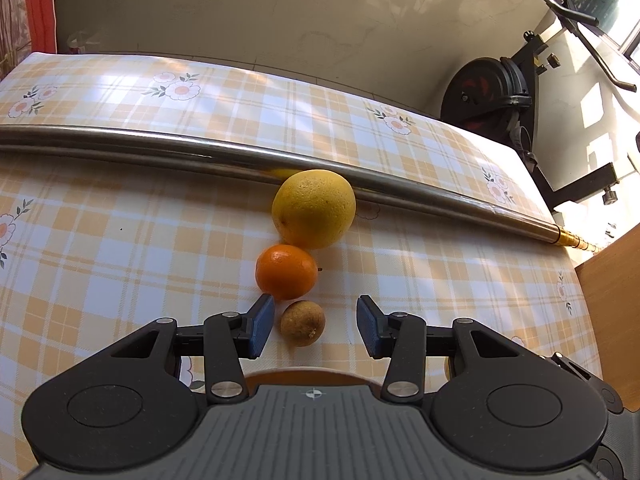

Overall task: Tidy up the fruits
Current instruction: 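Lift the grapefruit with the right tool while the left tool reaches for a brown kiwi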

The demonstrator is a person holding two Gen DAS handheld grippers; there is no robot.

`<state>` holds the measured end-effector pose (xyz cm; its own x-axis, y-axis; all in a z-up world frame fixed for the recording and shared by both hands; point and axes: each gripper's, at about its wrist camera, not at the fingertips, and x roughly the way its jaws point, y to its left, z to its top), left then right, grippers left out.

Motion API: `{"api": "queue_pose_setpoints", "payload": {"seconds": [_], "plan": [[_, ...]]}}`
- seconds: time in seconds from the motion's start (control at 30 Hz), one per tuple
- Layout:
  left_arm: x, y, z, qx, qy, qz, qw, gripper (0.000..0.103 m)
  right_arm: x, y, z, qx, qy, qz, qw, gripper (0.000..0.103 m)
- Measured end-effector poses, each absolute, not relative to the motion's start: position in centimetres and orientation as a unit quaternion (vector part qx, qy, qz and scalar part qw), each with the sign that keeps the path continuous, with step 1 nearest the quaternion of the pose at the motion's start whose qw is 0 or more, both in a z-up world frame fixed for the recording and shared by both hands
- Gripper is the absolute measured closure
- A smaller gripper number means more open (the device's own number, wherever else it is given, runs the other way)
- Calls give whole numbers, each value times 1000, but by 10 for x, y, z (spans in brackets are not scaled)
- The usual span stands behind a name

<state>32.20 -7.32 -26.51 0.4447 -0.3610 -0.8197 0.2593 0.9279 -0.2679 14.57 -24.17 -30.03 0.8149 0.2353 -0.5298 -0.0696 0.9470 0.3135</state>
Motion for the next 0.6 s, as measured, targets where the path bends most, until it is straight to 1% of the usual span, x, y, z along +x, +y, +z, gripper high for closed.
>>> {"api": "queue_pose_setpoints", "payload": {"seconds": [0.4, 0.43, 0.57, 0.6], "plan": [[321, -90, -284, -4, 493, -184, 850, 57, 144, -242, -302, 145, 294, 80, 941, 60], [321, -91, -285, 3, 492, -183, 851, 59, 144, -242, -302, 145, 294, 79, 941, 60], [319, -91, -287, 13, 491, -187, 851, 75, 143, -242, -302, 147, 293, 78, 941, 60], [318, -91, -287, 13, 490, -189, 851, 75, 142, -242, -302, 148, 293, 78, 941, 60]]}}
